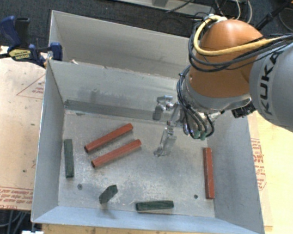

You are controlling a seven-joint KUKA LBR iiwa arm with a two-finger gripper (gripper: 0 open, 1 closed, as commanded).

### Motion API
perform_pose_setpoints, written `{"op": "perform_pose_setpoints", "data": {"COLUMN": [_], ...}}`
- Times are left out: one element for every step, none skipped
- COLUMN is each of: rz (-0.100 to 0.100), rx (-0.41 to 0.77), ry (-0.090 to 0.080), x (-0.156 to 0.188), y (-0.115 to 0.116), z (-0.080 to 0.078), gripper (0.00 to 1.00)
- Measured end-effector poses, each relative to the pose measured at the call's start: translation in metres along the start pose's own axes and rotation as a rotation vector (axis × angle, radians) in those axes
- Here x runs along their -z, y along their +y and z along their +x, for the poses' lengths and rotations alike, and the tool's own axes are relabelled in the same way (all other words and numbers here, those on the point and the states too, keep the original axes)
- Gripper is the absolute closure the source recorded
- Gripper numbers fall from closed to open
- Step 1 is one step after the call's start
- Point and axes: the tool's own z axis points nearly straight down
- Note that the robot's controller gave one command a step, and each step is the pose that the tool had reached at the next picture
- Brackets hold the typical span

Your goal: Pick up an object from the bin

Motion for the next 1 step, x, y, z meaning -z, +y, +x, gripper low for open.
{"op": "perform_pose_setpoints", "data": {"rz": [0.001], "rx": [-0.042], "ry": [0.009], "x": [-0.1609], "y": [-0.0439], "z": [0.0045], "gripper": [0.0]}}
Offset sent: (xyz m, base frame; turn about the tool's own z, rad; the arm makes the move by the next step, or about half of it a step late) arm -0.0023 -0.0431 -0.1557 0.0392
